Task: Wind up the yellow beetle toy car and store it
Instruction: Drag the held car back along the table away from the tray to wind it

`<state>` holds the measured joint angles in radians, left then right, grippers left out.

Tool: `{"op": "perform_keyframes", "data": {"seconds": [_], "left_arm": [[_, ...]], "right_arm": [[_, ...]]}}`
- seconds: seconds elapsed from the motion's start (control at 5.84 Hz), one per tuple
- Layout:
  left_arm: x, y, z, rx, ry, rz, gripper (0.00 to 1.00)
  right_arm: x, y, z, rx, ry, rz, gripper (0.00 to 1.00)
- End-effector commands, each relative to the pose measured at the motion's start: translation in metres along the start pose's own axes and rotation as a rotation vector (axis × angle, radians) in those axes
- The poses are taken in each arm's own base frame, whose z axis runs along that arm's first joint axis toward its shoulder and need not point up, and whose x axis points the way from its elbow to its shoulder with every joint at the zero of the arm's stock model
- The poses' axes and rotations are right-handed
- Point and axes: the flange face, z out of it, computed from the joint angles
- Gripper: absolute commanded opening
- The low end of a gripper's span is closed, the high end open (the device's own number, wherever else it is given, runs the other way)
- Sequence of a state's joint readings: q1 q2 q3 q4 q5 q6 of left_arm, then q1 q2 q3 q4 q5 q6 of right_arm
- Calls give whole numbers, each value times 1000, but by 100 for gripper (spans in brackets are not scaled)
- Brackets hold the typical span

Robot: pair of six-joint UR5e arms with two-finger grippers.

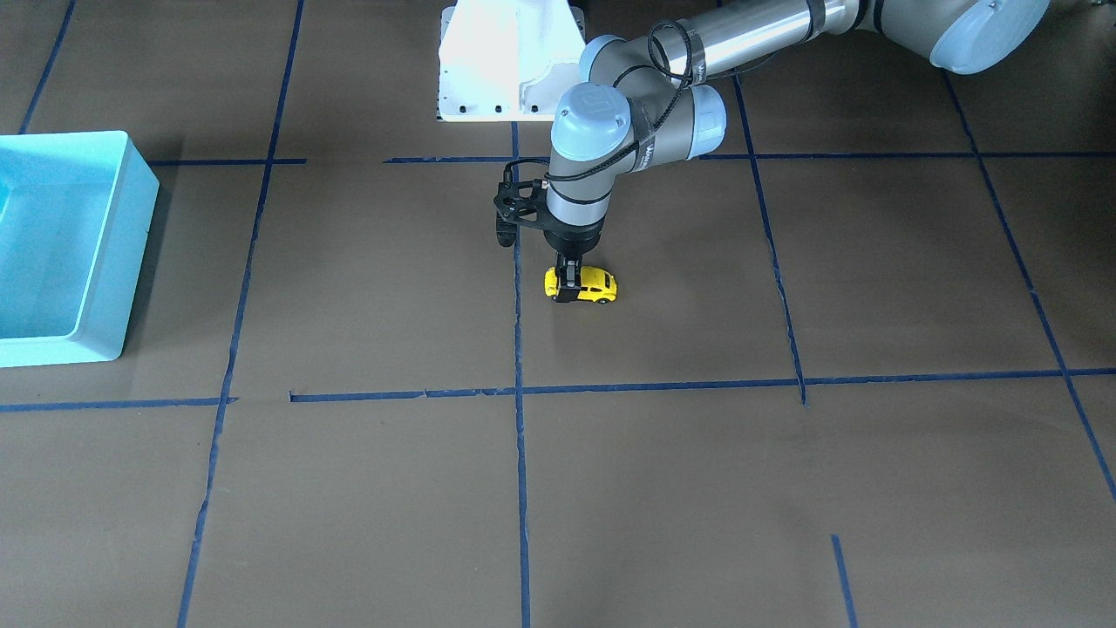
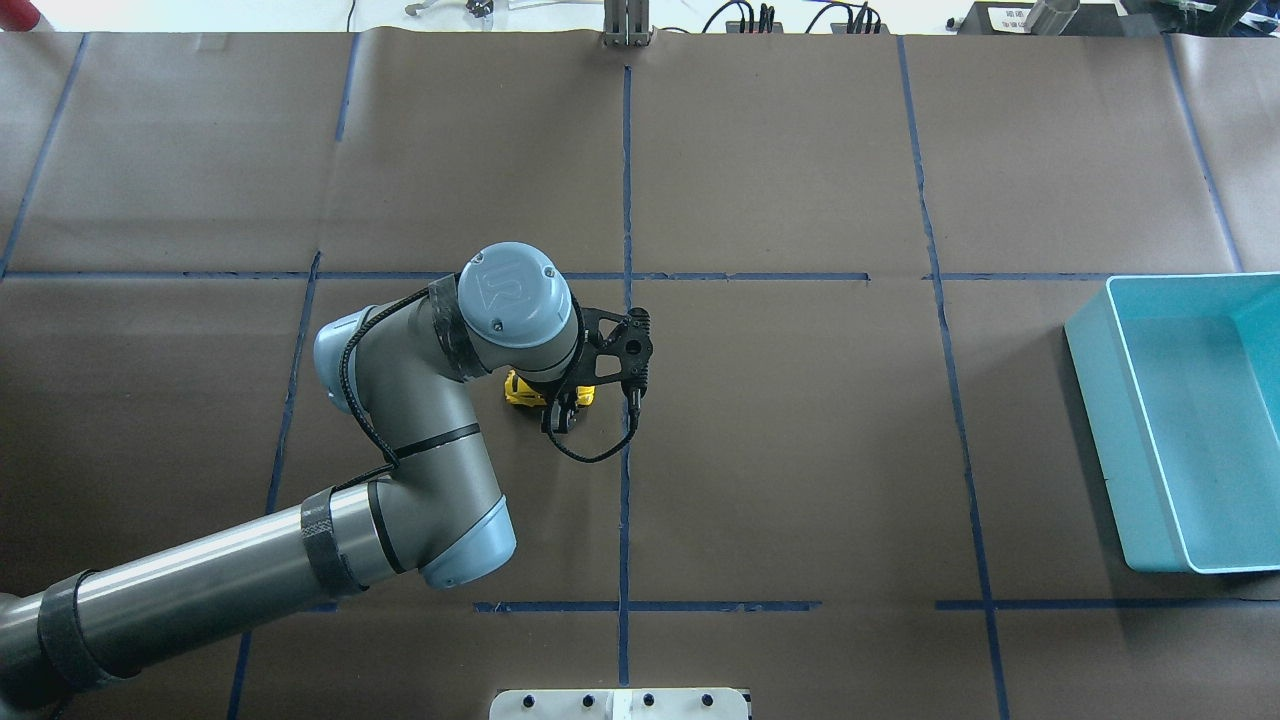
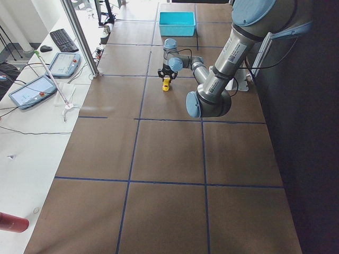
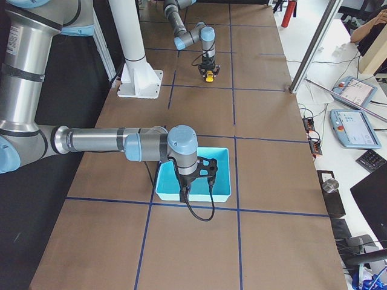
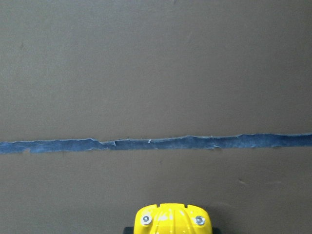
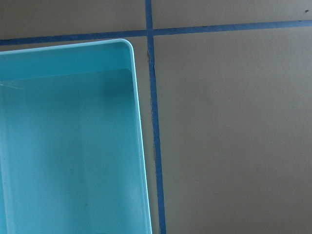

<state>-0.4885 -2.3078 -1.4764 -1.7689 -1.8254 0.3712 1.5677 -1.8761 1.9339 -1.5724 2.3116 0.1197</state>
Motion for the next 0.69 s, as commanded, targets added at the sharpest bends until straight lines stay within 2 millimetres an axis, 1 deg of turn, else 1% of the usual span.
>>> {"op": "perform_keyframes", "data": {"seconds": [0.0, 0.51], "left_arm": [[5, 16, 1, 4, -2, 1, 0], [7, 45, 1, 22, -16, -2, 0]], "right_arm": [[0, 0, 0, 0, 0, 0, 100], [-1, -1, -1, 3, 0, -2, 100]]}}
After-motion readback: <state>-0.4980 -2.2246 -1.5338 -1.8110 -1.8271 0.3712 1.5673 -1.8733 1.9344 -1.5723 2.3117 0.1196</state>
